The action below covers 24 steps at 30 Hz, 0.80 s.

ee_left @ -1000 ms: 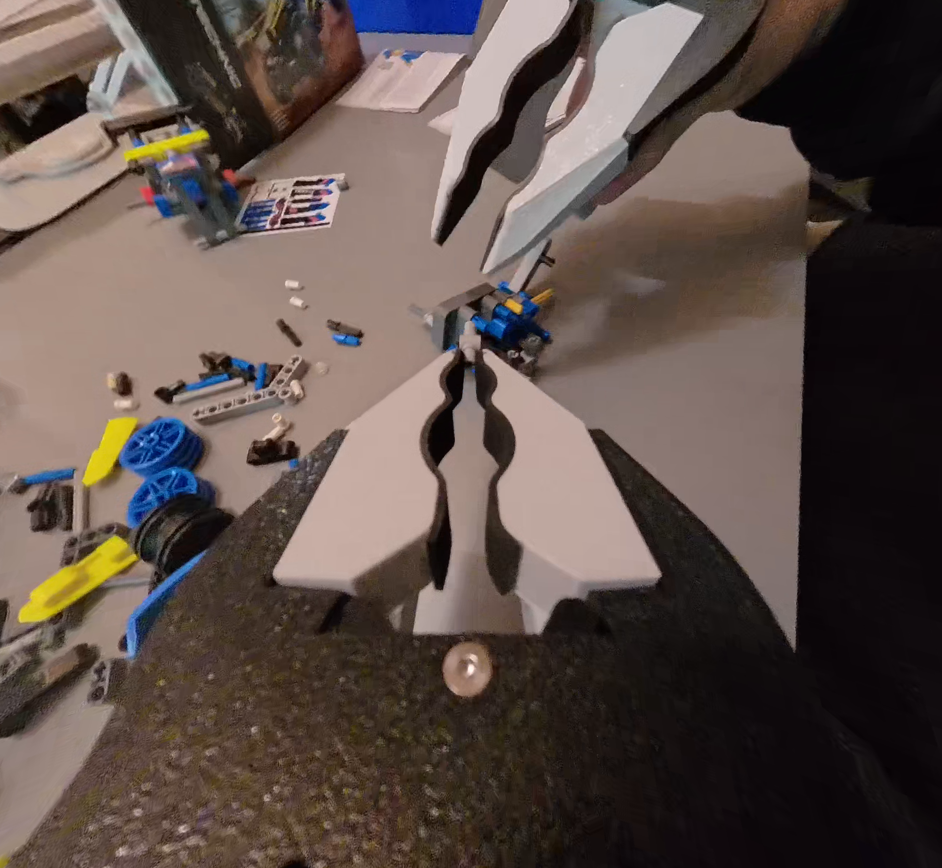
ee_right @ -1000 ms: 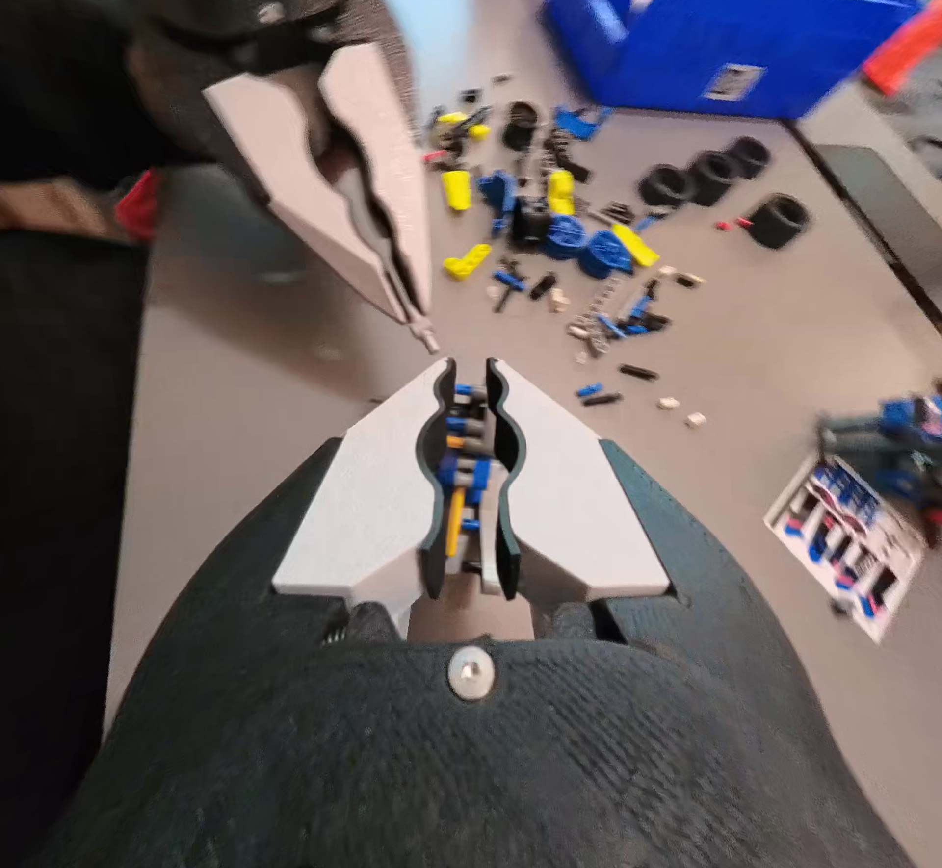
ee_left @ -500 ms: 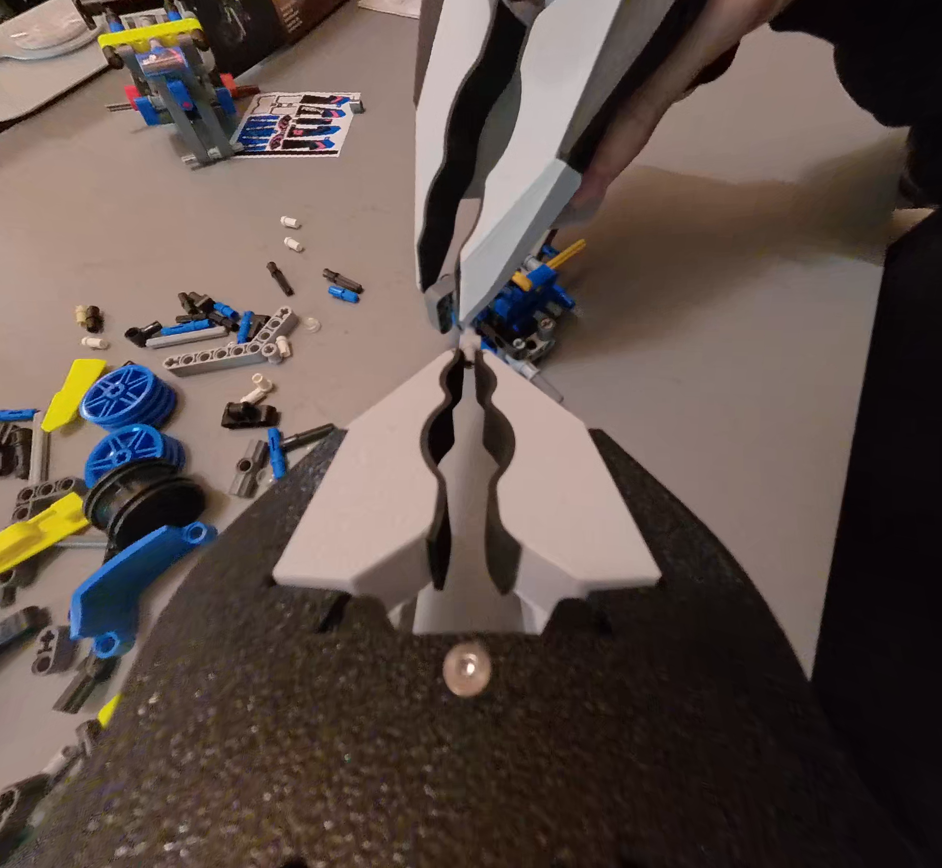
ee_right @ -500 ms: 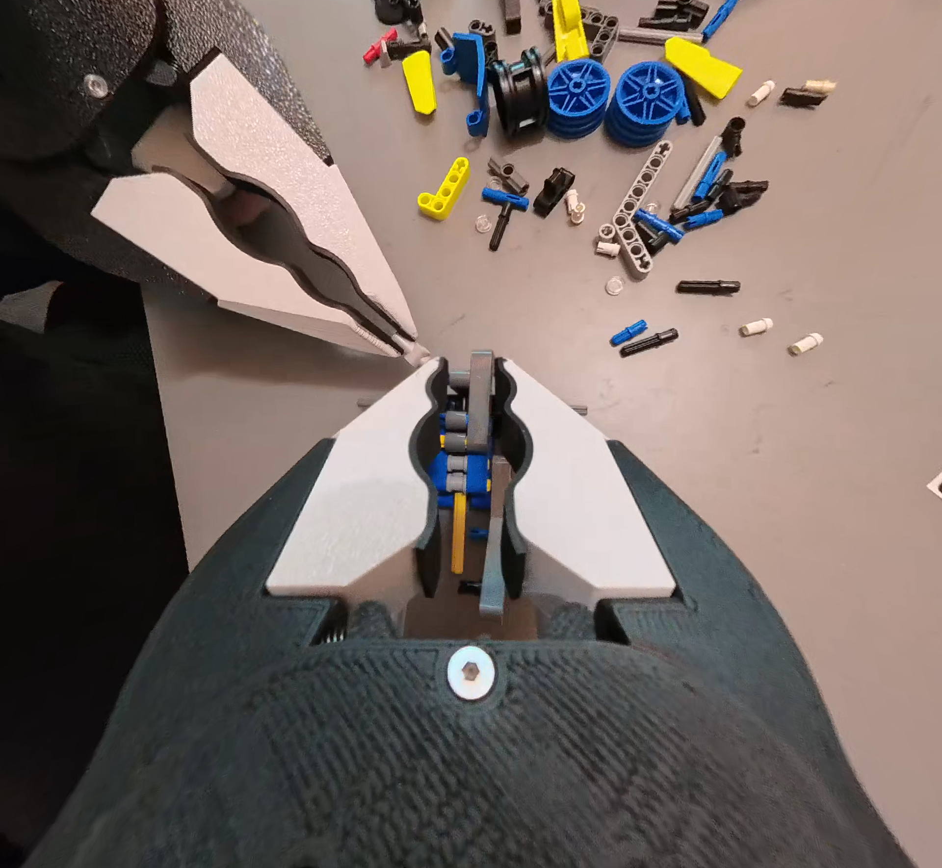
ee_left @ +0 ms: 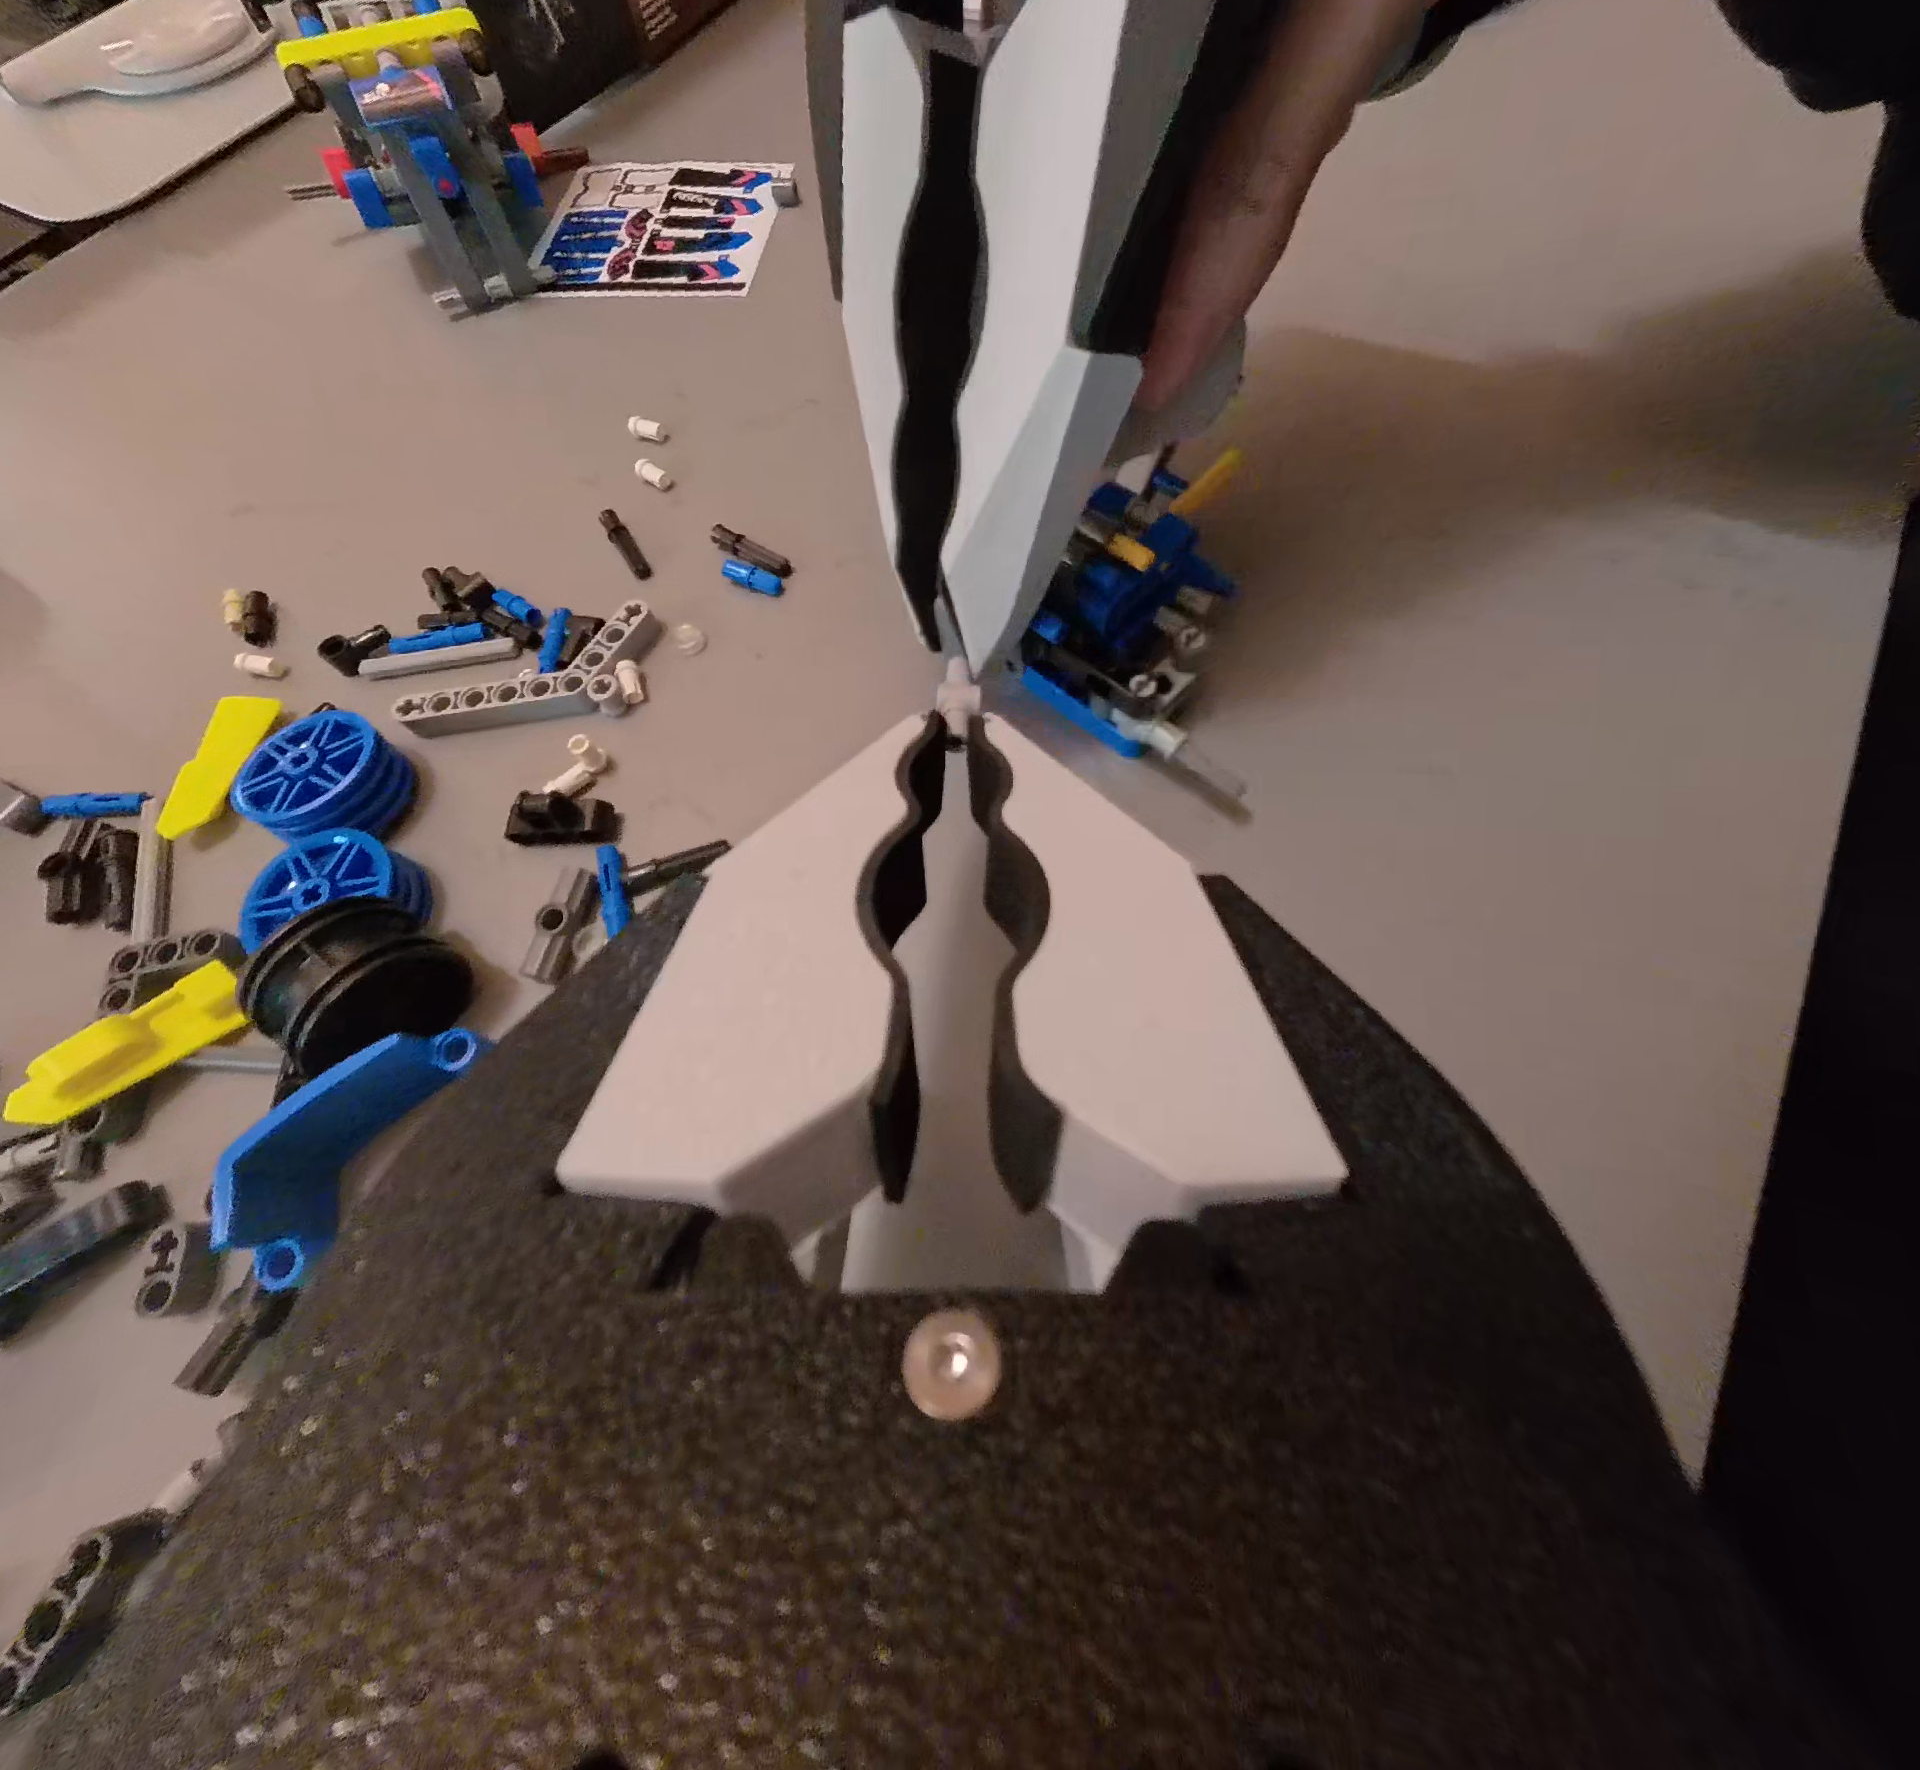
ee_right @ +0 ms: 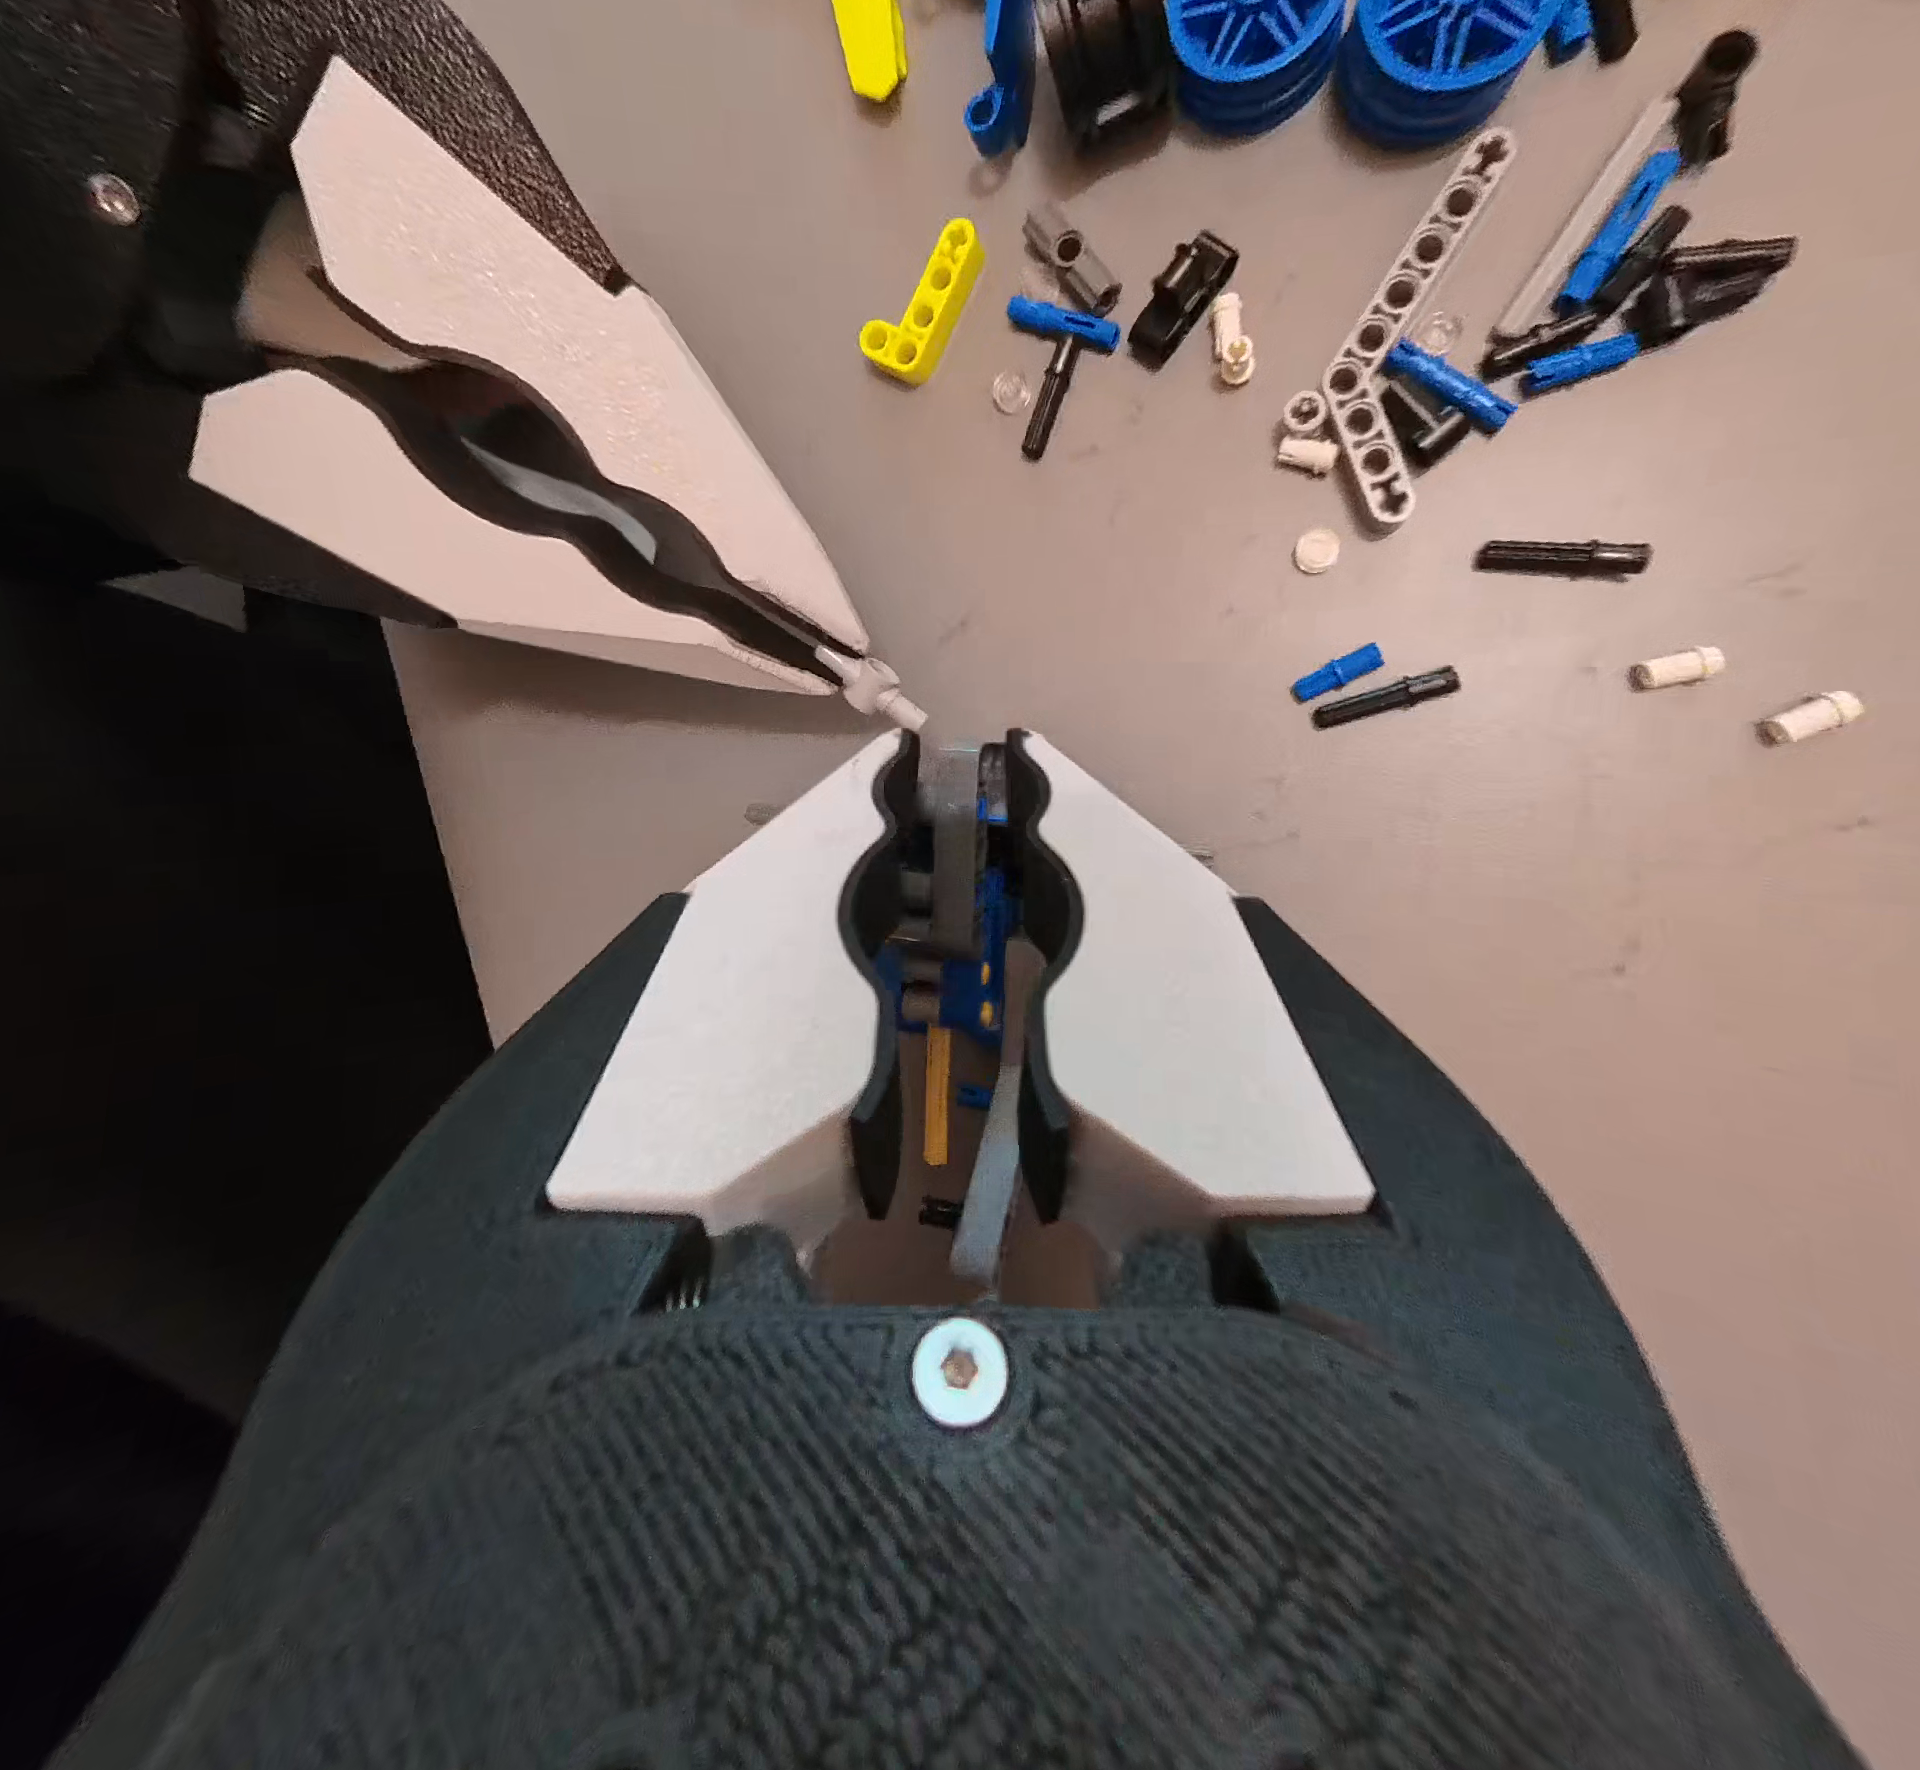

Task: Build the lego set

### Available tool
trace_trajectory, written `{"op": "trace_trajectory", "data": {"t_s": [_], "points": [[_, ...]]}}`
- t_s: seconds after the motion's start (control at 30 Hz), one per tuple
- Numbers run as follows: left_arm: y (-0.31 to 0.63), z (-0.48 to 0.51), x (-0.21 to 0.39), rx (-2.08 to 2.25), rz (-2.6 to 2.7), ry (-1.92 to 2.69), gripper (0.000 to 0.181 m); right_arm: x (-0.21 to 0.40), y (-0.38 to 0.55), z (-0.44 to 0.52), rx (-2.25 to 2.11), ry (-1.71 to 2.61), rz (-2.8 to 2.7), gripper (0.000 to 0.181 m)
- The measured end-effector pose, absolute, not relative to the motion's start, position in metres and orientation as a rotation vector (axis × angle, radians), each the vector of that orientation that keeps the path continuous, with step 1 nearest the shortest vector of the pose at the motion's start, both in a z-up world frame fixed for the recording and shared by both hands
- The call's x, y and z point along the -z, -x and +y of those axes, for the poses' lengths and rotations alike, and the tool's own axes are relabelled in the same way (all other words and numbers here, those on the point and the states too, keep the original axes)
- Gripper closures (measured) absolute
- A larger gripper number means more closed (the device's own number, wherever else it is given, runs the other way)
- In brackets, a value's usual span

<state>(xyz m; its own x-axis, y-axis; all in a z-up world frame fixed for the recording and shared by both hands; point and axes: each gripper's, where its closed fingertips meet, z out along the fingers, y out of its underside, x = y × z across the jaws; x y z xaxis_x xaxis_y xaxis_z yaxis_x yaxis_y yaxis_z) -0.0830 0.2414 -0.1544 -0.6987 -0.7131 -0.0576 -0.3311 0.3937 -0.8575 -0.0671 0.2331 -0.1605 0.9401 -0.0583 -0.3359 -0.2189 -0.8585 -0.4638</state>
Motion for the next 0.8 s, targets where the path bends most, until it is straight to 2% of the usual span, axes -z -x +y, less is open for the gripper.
{"op": "trace_trajectory", "data": {"t_s": [0.03, 0.17, 0.4, 0.8], "points": [[0.083, 0.241, 0.155, 1.230, 2.239, 0.896, 0.179, 0.162, 0.069, 0.234, -0.441, 2.591, 0.188, 0.171], [0.079, 0.242, 0.150, 1.246, 2.200, 0.906, 0.179, 0.162, 0.065, 0.234, -0.409, 2.567, 0.199, 0.174], [0.072, 0.234, 0.142, 1.220, 2.115, 0.857, 0.180, 0.141, 0.051, 0.229, -0.404, 2.176, 0.492, 0.175], [0.075, 0.228, 0.143, 1.122, 2.128, 0.782, 0.180, 0.133, 0.056, 0.222, -0.454, 1.838, 0.695, 0.174]]}}
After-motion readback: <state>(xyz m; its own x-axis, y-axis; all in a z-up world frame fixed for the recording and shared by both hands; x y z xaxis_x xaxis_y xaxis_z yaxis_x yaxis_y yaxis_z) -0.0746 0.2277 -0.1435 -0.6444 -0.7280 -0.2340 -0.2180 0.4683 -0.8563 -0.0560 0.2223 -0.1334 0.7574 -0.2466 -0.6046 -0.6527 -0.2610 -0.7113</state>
